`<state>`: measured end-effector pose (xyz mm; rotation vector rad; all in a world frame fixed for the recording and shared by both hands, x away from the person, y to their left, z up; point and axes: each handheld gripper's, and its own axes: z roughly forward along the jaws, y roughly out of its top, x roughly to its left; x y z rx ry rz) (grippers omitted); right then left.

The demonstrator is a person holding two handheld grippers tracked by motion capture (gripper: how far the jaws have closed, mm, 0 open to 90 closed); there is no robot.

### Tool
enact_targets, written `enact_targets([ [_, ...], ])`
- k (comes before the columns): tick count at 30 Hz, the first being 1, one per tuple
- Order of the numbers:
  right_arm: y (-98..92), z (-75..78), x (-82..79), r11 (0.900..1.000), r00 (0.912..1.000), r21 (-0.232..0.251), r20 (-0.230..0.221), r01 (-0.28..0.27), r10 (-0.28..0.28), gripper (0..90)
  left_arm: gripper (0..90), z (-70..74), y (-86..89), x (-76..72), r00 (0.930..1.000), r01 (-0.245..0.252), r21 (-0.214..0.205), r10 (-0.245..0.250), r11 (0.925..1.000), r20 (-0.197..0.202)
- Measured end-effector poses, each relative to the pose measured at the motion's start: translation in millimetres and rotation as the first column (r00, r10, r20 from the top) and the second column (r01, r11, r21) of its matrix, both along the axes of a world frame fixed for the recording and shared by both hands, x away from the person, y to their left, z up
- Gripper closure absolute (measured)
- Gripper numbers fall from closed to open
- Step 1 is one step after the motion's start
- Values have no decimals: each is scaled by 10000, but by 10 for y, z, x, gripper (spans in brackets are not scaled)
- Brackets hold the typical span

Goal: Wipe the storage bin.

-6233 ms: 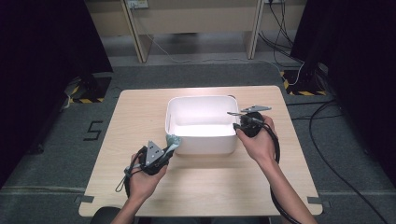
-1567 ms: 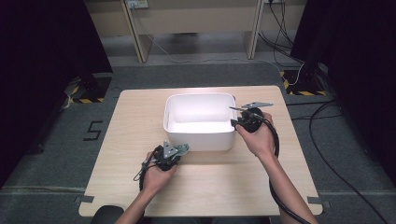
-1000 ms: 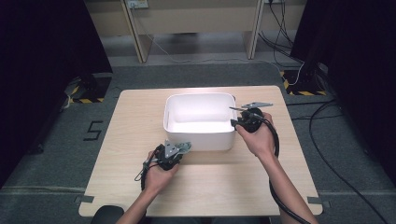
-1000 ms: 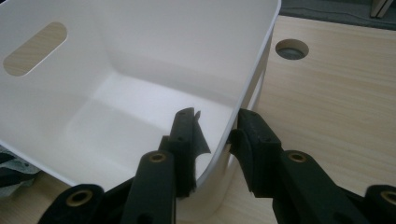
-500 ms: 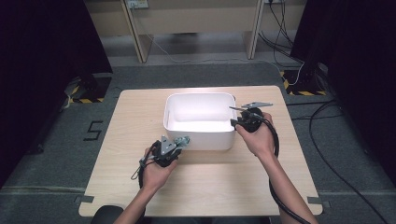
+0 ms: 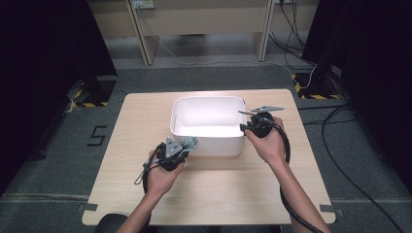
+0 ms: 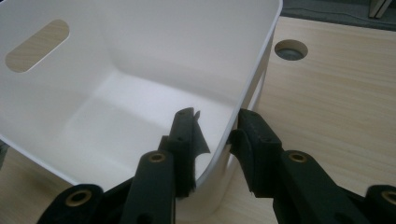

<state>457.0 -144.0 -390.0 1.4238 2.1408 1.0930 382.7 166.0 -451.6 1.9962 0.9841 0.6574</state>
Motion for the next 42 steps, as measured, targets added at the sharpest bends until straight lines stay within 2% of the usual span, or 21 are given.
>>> enact_targets([
  [15, 8, 2, -5, 10000, 10000, -82, 19, -9, 9, 687, 792, 96, -20, -5, 10000, 73, -100, -72, 9999, 63],
  [33, 16, 3, -7, 9999, 10000, -109, 51, -29, 29, 686, 791, 107, -135, 0, 9997, 260, 42, -260, 9997, 37],
  [42, 17, 3, -10, 9999, 10000, -128, 61, -29, 30, 686, 791, 94, -137, -1, 9996, 233, 101, -235, 9997, 156],
])
